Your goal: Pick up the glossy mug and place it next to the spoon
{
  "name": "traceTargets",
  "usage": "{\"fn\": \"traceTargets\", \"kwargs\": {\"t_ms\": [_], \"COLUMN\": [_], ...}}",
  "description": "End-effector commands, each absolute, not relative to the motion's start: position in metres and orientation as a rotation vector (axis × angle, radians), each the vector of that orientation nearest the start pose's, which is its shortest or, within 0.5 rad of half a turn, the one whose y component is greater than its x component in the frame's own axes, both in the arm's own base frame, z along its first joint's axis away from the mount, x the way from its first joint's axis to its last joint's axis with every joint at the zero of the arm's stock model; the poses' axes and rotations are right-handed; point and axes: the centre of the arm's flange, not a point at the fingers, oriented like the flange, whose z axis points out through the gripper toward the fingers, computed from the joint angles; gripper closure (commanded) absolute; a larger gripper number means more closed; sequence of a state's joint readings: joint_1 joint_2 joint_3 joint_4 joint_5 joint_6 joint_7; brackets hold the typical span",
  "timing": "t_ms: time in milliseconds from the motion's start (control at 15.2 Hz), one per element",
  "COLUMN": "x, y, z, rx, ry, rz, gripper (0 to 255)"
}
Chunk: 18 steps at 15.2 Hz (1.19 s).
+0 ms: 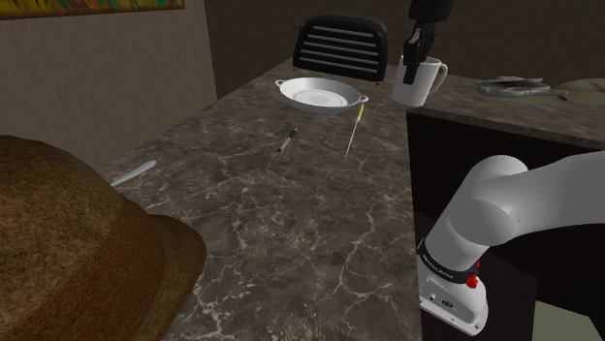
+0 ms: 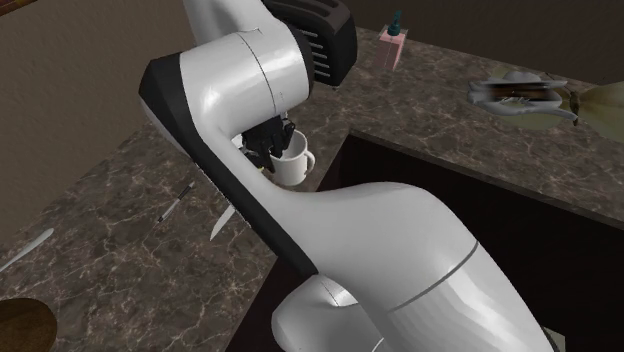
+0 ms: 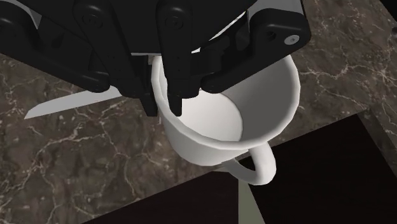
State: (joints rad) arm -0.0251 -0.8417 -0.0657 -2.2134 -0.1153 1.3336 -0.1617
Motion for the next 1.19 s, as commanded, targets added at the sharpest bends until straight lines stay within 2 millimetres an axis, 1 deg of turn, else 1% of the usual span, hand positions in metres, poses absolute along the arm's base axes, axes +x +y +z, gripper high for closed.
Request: {"fn": "traceTargets", "kwargs": {"t_ms": [0, 726, 1122], "x": [0.26, 0.26, 0.291], "y": [-0.048, -0.048, 0.025], "z": [0.662, 0.719, 0.719], "rx": [-3.197, -3.197, -3.197], "ry": [-0.11, -0.11, -0.11], "rz": [0.075, 0.075, 0.075], "gripper": [255, 255, 255]}}
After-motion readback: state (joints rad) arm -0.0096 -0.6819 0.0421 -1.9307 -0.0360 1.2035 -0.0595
